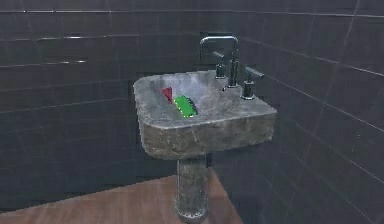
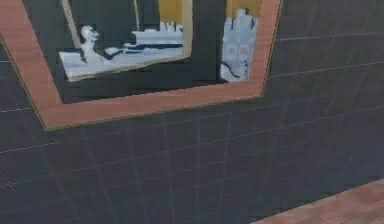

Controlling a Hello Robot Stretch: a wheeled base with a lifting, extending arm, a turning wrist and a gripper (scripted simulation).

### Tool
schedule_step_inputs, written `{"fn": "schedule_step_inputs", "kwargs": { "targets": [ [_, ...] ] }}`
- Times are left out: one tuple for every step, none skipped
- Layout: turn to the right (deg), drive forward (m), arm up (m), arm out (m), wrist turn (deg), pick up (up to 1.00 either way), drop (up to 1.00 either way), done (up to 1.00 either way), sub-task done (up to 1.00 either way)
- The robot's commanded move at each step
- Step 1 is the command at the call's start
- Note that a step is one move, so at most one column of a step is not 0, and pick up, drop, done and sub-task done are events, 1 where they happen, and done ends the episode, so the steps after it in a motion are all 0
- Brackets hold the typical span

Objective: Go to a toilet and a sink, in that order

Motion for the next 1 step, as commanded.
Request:
{"fn": "schedule_step_inputs", "kwargs": {
  "targets": [
    [0.0, 0.0, 0.0, 0.0, 0.0, 0.0, 0.0, 1.0, 0.0]
  ]
}}
